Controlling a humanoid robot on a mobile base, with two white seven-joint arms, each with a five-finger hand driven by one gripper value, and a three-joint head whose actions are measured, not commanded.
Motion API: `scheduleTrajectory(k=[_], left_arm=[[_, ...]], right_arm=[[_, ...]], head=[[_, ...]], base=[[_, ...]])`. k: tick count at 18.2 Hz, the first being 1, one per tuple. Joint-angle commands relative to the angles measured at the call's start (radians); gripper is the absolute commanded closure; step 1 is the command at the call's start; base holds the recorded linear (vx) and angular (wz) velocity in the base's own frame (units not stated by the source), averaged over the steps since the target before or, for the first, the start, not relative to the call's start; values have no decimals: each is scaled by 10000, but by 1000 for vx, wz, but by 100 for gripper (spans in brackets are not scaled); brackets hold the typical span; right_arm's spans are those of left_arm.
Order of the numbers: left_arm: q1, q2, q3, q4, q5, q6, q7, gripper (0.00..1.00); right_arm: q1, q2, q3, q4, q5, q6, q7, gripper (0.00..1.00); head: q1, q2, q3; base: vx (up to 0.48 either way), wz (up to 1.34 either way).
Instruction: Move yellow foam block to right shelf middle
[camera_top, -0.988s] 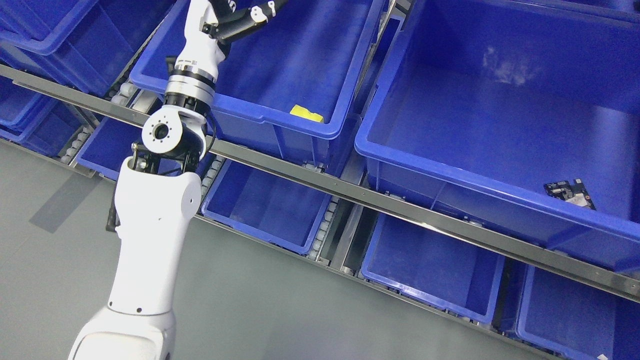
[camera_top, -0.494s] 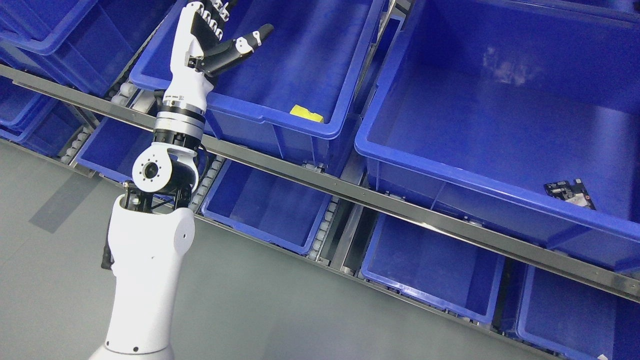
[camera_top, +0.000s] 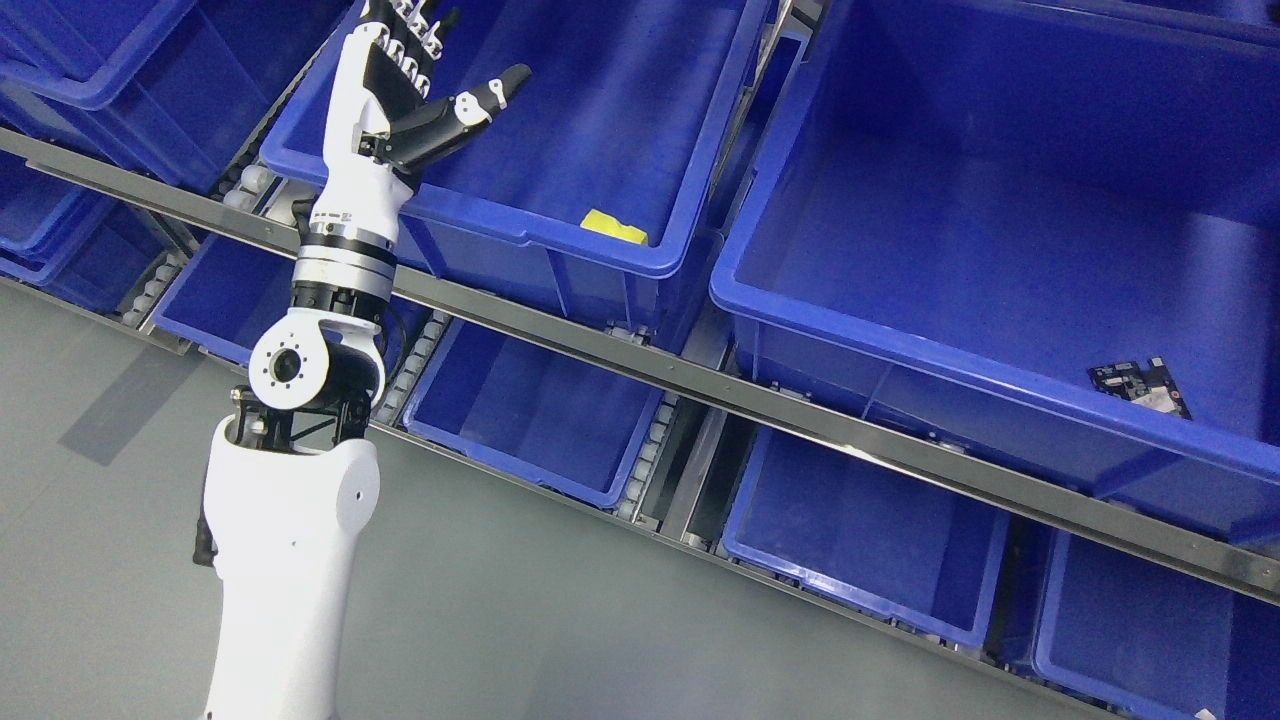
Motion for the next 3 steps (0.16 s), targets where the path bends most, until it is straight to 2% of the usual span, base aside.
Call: scheduleTrajectory(k=[1,3], left_arm=[[81,175,178,-413,0,157,-6,0],[81,175,346,-413,0,387,-6,0]], right_arm=[[-16,-175,0,-175,0,8,7,0],[-16,-175,0,-175,0,8,7,0]], head=[[0,0,0],[0,0,0]], base=[[0,0],[0,0]])
